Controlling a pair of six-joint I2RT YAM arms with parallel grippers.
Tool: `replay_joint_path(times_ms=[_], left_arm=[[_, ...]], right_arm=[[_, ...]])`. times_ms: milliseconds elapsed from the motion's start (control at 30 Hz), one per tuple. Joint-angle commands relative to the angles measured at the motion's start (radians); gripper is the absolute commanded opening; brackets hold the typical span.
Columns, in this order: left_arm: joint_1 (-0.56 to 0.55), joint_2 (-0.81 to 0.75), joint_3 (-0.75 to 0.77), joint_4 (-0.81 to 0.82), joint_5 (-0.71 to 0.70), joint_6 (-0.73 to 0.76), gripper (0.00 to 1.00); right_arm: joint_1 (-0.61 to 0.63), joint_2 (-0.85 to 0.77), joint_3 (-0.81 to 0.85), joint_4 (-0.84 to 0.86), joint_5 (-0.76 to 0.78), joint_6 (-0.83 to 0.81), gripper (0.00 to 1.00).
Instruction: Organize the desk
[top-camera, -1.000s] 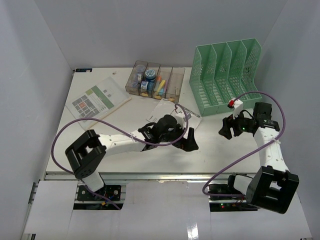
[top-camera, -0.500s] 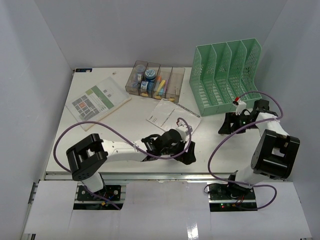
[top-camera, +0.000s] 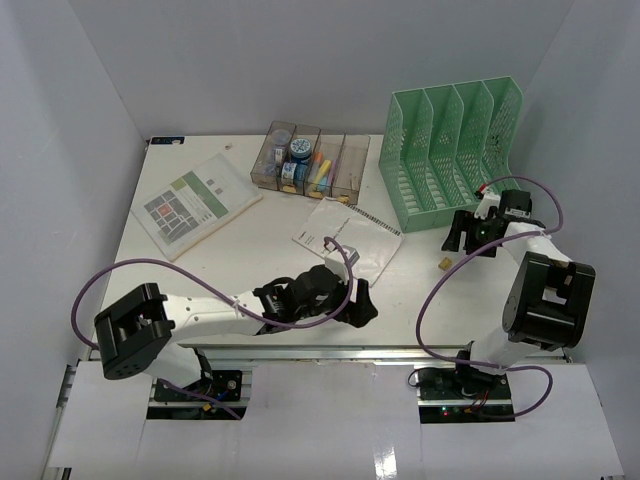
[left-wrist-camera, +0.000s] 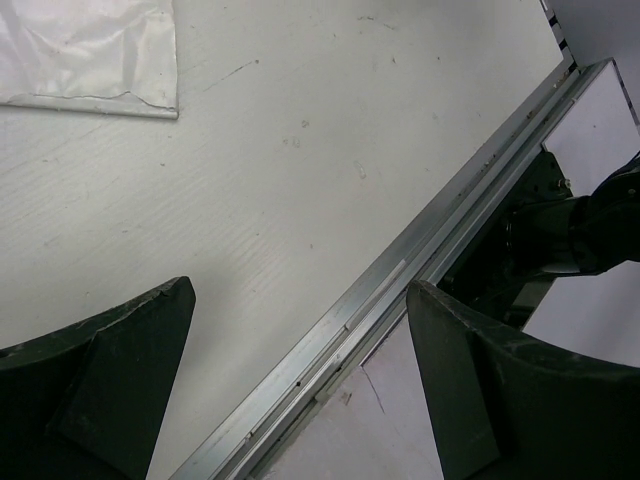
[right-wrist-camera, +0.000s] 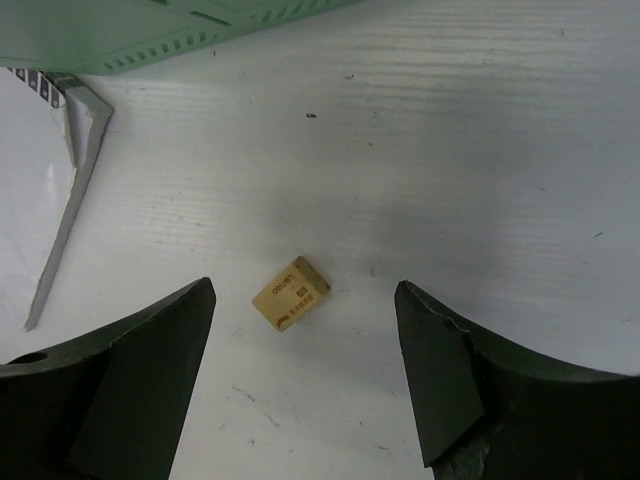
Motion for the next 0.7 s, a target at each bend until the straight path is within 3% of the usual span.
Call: replay_joint_path(times_ms=[0,300,400,467,567,667], left_arm=[[-0.004,-0.048,-0.037,0.039,-0.02,-0.023,0.98],[-0.004,-0.106,-0.088,0.063,-0.023,-0.05,0.98],[-0.004,-0.119,-0.092,0.063,-0.029,-0.041,0.98],[-0.004,-0.12,-0.086,0.06,-0.018,-0.026,0.98],[-0.004,-0.124,-0.091,0.06,-0.003,-0.022,0.98],[-0.004,-0.142,-0.102,0.056,-0.001,-0.023,0.98]], right_arm=[[0.074,-0.037,-0.035,0.085,0.143,-0.061,0.78],[0.12,-0.035,-0.035,0.068,0.202,-0.068,0.72],[0.132,-0.067,-0.027,0.058,0.17,-0.144,0.71],[0.132,-0.091,-0.011,0.035,0.055,-0.321,0.73],[0.118,-0.089,0.093,-0.257,-0.171,-0.804,0.79],[0.114,-0.052,0.195,-0.517,-0.218,-1.193,0.8]])
